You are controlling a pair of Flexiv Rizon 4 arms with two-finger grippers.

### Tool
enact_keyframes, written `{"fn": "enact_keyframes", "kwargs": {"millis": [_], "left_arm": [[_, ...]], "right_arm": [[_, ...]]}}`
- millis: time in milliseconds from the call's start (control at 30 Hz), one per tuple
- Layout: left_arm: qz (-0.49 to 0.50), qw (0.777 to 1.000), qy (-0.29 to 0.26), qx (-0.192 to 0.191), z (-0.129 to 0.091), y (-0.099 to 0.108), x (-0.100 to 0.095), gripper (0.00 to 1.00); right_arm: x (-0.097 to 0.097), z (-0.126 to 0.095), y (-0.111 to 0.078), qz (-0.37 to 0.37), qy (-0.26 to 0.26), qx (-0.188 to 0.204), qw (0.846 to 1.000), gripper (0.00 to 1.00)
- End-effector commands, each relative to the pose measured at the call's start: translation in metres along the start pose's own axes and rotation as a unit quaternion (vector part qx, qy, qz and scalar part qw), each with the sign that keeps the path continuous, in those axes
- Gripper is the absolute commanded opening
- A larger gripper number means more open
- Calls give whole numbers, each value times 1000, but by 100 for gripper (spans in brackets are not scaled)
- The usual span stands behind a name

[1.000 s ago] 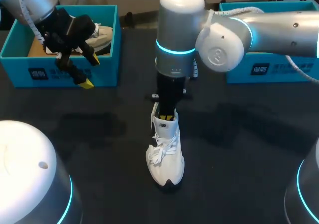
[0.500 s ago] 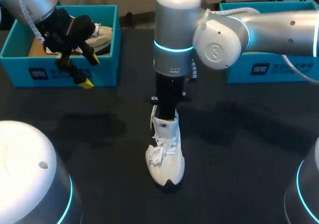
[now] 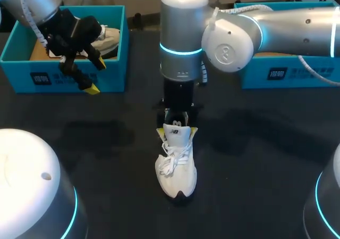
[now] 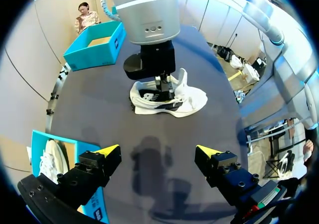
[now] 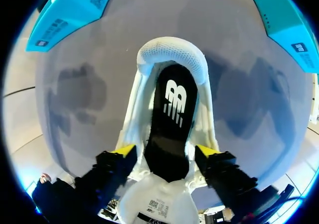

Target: Take the shoe out of the shoebox, open the shoe tongue, remove and reinsert the insole, then place the shoe into the shoebox

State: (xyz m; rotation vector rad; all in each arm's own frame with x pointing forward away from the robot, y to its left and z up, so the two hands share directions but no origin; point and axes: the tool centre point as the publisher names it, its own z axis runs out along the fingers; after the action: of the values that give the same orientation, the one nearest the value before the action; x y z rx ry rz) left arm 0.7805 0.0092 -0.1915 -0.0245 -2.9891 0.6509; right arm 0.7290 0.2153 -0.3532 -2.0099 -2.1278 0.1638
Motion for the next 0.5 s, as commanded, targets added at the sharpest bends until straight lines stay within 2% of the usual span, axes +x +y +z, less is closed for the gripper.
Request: {"fn": "enact_keyframes", "kwargs": {"millis": [33,167,500], "left_arm": [[0,1000,-1,-2,0,0,1,100],[0,1000,-1,-2,0,0,1,100],[0,1000,-1,-2,0,0,1,100]], "right_arm": [[2,3,1,-2,-5,1,1000,100],[3,4,1,-3,-7,9,1000,100],[6,-12,-6,12,-18,-2,1000,100]]}}
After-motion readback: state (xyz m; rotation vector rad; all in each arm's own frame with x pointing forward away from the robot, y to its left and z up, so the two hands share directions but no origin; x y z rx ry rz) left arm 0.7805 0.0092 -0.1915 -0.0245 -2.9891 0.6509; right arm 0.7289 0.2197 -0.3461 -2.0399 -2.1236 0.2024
